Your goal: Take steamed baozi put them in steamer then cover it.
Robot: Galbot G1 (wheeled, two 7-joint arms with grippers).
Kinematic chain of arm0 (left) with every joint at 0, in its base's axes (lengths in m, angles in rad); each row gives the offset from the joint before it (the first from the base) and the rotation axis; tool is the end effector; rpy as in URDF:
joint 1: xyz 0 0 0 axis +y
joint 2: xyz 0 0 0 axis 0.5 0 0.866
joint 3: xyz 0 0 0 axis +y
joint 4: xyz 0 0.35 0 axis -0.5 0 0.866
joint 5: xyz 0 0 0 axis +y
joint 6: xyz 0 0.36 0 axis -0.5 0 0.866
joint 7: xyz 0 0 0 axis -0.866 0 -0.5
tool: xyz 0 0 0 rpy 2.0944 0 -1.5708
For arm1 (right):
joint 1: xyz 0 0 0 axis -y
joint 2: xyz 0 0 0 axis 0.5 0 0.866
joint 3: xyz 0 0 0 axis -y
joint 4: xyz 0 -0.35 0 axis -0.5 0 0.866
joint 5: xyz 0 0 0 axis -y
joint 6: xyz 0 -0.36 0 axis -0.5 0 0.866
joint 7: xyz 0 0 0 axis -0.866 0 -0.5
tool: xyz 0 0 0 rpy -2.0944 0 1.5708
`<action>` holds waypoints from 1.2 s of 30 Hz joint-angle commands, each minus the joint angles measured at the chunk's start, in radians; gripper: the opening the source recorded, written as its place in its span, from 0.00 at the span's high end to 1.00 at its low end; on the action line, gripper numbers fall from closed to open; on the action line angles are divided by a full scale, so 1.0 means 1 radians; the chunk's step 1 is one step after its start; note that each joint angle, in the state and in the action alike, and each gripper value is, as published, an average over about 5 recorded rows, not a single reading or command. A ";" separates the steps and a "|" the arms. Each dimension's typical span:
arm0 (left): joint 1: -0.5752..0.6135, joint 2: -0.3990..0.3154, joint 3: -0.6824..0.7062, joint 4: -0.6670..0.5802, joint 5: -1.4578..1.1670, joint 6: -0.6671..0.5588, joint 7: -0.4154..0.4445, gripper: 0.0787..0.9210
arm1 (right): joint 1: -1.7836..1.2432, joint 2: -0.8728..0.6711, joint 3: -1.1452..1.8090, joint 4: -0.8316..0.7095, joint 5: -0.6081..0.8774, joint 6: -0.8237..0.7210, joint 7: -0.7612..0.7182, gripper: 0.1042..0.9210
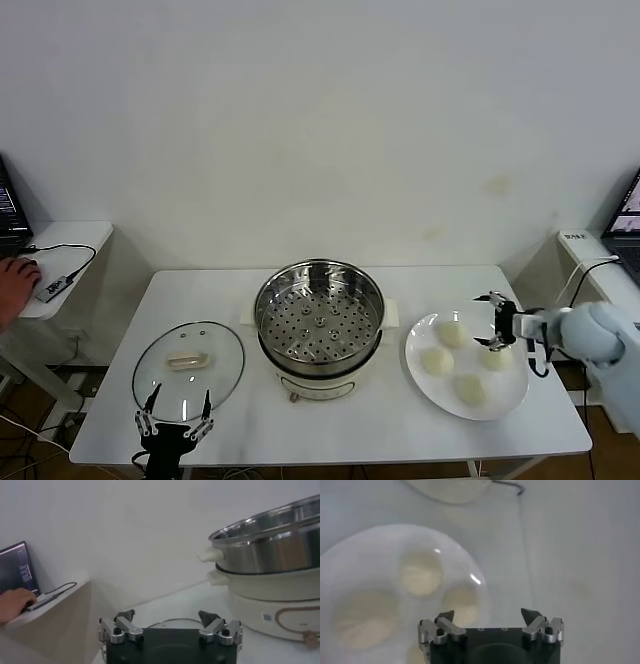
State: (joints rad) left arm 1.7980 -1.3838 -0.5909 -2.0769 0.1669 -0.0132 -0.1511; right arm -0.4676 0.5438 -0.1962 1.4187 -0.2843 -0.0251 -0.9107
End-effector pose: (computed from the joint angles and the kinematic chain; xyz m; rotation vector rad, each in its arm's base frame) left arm 0.1147 0.0534 -0.3375 0.1043 -2.8972 -0.5474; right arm 0.4485 -0.2248 -0.1965 1.1546 -1.6739 1.5893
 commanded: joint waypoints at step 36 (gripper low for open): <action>-0.012 0.011 -0.036 0.012 0.008 -0.004 0.009 0.12 | 0.323 0.258 -0.423 -0.377 -0.049 -0.016 -0.047 0.38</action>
State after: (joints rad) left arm 1.7861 -1.3730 -0.6265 -2.0646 0.1747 -0.0180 -0.1434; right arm -0.1542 0.7829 -0.6059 1.0667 -0.3307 -0.0393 -0.9603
